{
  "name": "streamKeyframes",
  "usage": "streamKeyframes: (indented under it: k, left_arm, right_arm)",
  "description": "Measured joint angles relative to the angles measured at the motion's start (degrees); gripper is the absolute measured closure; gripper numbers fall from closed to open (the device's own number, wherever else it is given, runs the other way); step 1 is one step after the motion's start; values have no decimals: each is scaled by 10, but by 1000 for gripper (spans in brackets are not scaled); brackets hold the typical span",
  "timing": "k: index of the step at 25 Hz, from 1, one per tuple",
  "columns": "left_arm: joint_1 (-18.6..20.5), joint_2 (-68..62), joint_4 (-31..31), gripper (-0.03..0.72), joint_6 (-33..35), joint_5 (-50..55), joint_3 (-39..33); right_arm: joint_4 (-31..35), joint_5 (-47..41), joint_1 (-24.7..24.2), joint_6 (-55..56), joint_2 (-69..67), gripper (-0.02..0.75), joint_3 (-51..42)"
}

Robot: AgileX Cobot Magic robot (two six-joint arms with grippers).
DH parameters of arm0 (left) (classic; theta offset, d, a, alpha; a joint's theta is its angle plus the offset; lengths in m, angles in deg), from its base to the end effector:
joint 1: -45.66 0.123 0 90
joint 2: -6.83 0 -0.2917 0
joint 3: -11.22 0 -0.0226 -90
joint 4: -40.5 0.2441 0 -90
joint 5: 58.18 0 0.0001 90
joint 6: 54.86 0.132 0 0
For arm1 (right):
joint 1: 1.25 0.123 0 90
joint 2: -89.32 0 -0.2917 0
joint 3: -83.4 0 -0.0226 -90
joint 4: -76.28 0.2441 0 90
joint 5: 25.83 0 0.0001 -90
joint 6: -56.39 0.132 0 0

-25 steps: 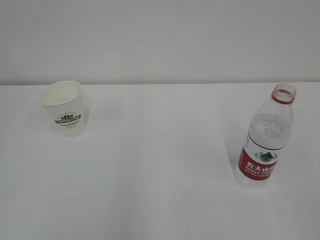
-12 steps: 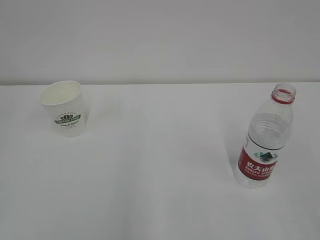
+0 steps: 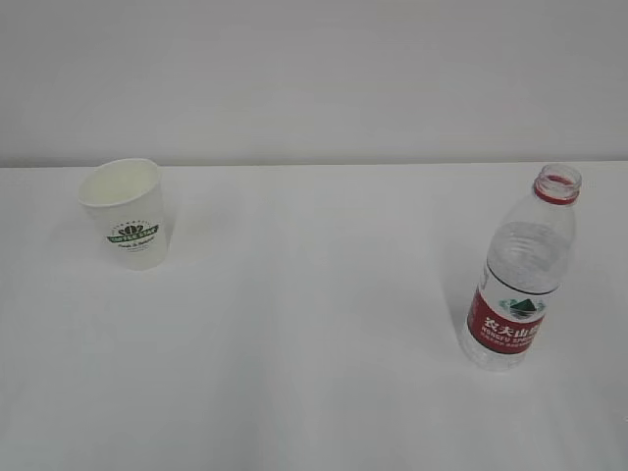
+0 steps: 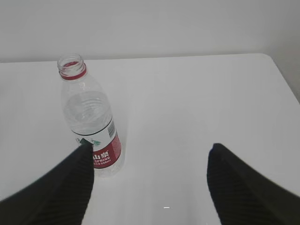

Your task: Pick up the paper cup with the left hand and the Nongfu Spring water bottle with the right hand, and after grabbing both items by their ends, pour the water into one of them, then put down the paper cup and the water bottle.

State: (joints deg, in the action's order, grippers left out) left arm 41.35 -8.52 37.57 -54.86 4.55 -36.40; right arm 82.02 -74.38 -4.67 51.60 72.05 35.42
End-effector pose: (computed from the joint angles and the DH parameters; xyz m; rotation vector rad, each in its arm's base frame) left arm 0.0324 -0.0085 0.2543 0.0824 2.1930 -0.1054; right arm 0.0547 0.0067 0.2794 -0.0065 1.9825 0.0246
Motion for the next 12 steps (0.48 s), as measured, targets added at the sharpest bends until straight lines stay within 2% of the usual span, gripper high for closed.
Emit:
streamKeyframes:
  k: [12]
  left_arm:
    - [0, -13, 0, 265, 0, -1, 0]
  right_arm:
    - [-5, 78, 0, -6, -47, 169, 0]
